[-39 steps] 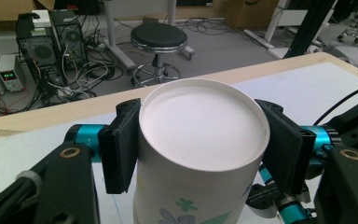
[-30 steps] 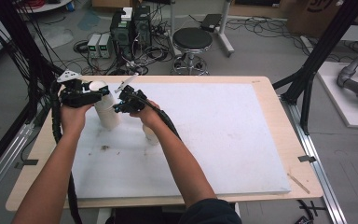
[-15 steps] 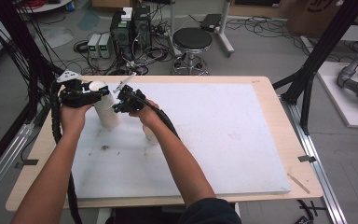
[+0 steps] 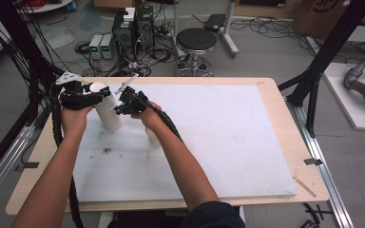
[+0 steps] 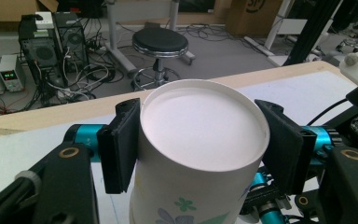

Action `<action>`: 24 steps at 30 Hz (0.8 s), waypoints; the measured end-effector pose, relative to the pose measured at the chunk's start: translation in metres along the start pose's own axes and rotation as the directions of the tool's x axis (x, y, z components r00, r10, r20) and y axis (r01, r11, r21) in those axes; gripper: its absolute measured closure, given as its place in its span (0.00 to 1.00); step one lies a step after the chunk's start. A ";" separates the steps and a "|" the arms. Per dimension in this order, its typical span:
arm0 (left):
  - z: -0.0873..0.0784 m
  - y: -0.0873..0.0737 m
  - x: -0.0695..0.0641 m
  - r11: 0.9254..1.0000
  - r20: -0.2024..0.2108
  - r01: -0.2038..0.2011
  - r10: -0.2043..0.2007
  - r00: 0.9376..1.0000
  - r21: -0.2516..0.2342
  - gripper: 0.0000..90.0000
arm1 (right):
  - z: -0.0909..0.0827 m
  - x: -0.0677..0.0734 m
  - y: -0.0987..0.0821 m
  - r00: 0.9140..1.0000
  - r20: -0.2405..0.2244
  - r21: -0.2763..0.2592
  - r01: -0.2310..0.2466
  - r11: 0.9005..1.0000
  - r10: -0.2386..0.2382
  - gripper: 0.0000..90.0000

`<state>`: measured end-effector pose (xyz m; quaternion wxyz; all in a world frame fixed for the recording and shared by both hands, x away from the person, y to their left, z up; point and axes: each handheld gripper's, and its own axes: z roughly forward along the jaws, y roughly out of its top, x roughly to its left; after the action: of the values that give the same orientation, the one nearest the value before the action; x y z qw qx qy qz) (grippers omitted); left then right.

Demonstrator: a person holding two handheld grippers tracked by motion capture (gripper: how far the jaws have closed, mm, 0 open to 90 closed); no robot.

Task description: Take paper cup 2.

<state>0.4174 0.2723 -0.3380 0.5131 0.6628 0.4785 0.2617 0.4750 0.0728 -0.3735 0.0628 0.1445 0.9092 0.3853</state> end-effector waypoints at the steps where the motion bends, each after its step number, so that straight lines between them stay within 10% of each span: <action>1: 0.000 0.000 0.000 1.000 0.000 0.001 -0.001 1.000 -0.001 0.39 | 0.000 0.000 0.000 1.000 -0.002 -0.001 -0.005 1.000 0.005 1.00; 24: -0.010 0.005 0.002 0.998 -0.003 0.031 -0.032 0.999 -0.055 0.39 | 0.002 -0.001 -0.001 1.000 -0.002 0.003 -0.011 1.000 0.011 1.00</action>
<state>0.4120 0.2786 -0.3305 0.5341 0.6404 0.4826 0.2680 0.4758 0.0734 -0.3755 0.0593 0.1492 0.9091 0.3843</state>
